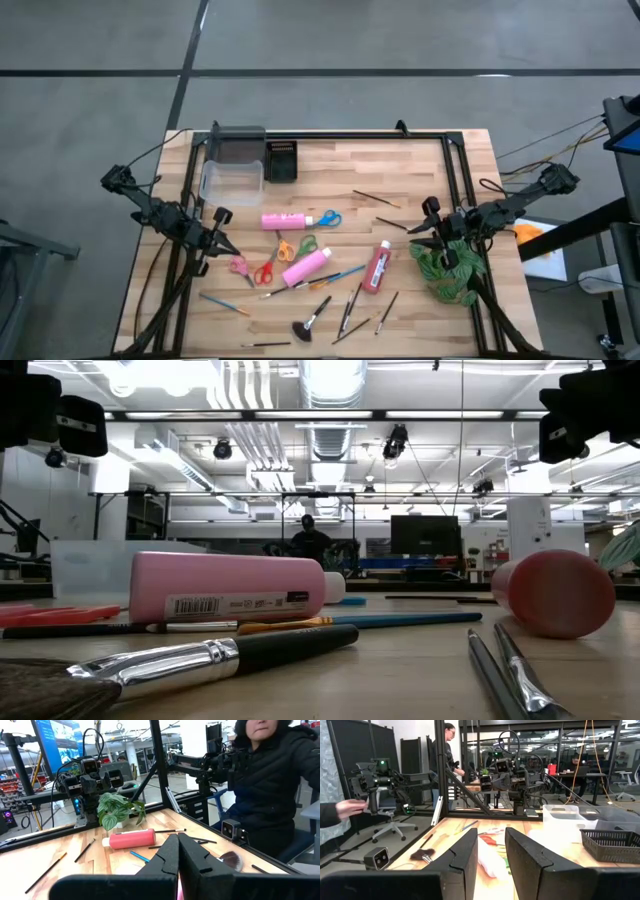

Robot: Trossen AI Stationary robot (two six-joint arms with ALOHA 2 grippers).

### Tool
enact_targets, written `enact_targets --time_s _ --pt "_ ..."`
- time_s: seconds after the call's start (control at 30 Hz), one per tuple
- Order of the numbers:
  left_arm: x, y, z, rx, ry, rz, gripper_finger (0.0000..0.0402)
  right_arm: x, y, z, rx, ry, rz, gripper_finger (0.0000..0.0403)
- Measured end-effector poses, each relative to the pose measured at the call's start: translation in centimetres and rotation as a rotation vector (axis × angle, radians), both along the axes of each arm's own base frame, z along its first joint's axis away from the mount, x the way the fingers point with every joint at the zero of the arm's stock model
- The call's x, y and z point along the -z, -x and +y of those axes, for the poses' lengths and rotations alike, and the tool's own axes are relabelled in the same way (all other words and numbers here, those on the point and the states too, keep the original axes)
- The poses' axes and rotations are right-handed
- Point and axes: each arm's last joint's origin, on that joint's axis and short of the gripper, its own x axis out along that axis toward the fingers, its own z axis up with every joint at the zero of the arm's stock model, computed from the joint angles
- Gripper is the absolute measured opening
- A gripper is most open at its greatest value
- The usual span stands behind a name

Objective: Pick & Place Paint Supplies

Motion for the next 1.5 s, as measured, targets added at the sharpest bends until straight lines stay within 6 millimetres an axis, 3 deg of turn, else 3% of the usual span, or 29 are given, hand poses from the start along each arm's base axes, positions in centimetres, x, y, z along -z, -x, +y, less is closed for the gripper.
enact_targets --time_s 0.33,0.6,0.67,0.87,1.1,1.5 --pt "-0.3 0.0 0.0 -0.008 -0.015 -0.038 0.0 0.0 0.0 0.0 0.0 0.0 0.0 0.0097" --pt "-5.2 1.4 1.0 -0.018 0.298 -0.483 0.0 0.0 0.0 0.0 0.0 0.0 0.0 0.0097" --pt "-6.0 1.7 1.3 -0.042 0.349 -0.523 0.0 0.0 0.0 0.0 0.0 0.0 -0.001 0.0097" --pt "-8.5 1.3 1.7 -0.205 0.404 -0.214 0.0 0.0 0.0 0.0 0.0 0.0 0.0 0.0097" --pt "-13.5 0.3 1.0 -0.2 0.294 -0.077 0.0 0.0 0.0 0.0 0.0 0.0 0.0 0.0097" --pt "-19.7 -6.4 -2.8 -0.338 0.105 0.269 0.0 0.0 0.0 0.0 0.0 0.0 0.0 0.0097"
